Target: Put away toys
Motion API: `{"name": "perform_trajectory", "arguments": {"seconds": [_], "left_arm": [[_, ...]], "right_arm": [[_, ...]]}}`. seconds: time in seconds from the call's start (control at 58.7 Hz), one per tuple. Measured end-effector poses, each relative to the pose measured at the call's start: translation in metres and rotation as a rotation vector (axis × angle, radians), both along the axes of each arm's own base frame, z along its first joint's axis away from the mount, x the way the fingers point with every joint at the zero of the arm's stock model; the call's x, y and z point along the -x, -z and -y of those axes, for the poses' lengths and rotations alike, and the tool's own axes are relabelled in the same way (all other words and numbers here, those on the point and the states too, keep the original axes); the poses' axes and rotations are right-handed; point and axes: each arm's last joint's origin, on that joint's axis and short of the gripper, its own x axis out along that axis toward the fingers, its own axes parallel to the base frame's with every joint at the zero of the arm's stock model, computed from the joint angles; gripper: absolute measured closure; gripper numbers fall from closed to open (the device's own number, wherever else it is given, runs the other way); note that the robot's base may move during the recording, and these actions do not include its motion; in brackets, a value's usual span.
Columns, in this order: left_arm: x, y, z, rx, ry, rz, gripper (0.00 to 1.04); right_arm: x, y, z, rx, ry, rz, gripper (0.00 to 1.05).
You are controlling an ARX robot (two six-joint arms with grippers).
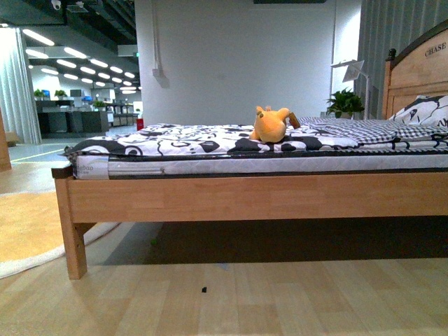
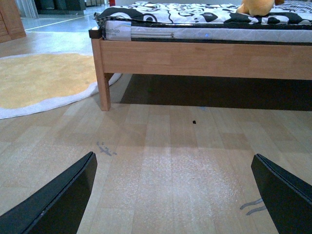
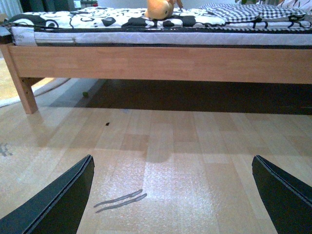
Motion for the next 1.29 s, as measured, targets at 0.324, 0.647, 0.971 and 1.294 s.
{"name": "perform_trajectory", "arguments": {"seconds": [0.324,0.647,0.971,1.294], "left_arm": [[0.0000,0.0000,0.0000,0.000,0.000,0.000,0.06],[0.0000,0.0000,0.0000,0.000,0.000,0.000,0.06],[0.0000,0.0000,0.0000,0.000,0.000,0.000,0.06],[0.0000,0.0000,0.0000,0.000,0.000,0.000,0.06]], "right_arm": [[0.0000,0.0000,0.0000,0.000,0.000,0.000,0.06],[0.0000,0.0000,0.0000,0.000,0.000,0.000,0.06],[0.0000,0.0000,0.0000,0.000,0.000,0.000,0.06],[0.0000,0.0000,0.0000,0.000,0.000,0.000,0.06]]}}
